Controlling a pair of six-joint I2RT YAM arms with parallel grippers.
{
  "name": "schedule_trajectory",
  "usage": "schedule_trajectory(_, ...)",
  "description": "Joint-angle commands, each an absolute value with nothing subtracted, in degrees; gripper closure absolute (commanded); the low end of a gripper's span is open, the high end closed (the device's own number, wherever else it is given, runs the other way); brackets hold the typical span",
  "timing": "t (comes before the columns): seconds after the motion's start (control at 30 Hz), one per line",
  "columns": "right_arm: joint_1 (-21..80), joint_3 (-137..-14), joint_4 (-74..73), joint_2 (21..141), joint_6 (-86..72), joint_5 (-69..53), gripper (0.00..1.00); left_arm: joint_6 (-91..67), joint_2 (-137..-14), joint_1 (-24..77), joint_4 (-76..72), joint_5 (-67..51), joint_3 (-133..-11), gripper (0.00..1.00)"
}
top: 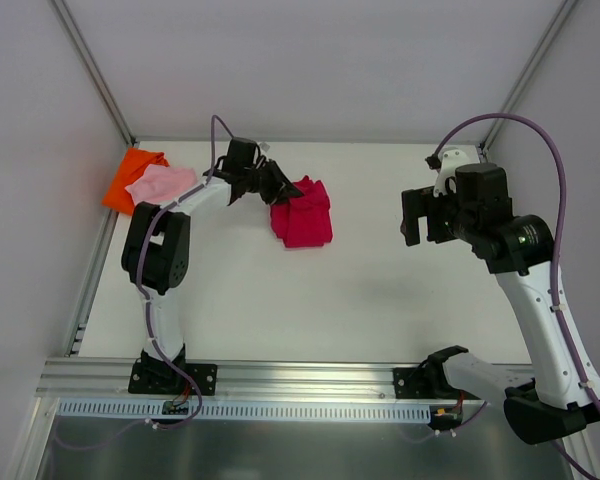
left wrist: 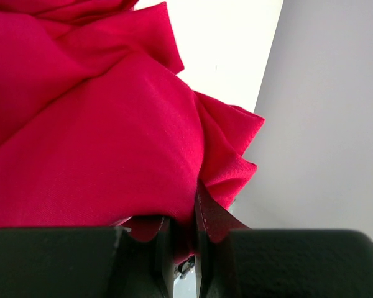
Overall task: Fold and stack the t-shirts
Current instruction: Fold the long partially folded tshirt into a neat square
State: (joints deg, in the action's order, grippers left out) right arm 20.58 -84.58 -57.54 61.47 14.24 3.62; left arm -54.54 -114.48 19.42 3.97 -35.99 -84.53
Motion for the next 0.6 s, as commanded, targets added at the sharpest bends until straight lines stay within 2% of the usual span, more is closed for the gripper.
schedule_trajectory(0.0,20.9,-84.7,-57.4,61.4,15.1,2.8,0.03,-54.6,-114.8,18.0,1.3,-36.4,-88.0,1.0)
schedule_trajectory(0.3,20.9,-85.5,-57.5,62.1,15.3,1.8,0.04,-57.3,-121.6,16.2,2.9,-36.9,-91.9,1.0)
schedule_trajectory(0.33,20.9,-85.8,-57.7,62.1,15.3,1.7,0.04,-57.0,-122.2,16.1,4.2,-36.6,-92.3,0.93)
schedule_trajectory(0.37,20.8,-86.0,-57.7,62.1,15.3,1.8,0.03,-56.7,-122.9,16.2,4.8,-35.8,-92.6,0.52)
schedule_trajectory(0.4,20.9,-86.0,-57.7,62.1,15.4,1.8,0.03,-55.9,-123.1,16.2,6.1,-34.9,-93.0,0.36)
schedule_trajectory(0.43,20.9,-86.1,-57.8,62.3,15.5,1.8,0.03,-55.6,-123.1,16.1,7.5,-33.8,-93.0,0.31)
schedule_trajectory(0.5,20.9,-86.1,-57.9,62.3,15.5,1.5,0.04,-54.3,-123.0,16.2,8.1,-33.1,-93.3,0.06)
schedule_trajectory(0.53,20.9,-86.0,-57.7,62.4,15.5,1.3,0.04,-54.0,-122.7,16.1,8.2,-32.7,-93.4,0.01)
schedule_trajectory(0.57,20.9,-86.0,-57.7,62.6,15.6,0.6,0.04,-52.7,-122.1,16.1,8.6,-31.6,-94.3,0.01)
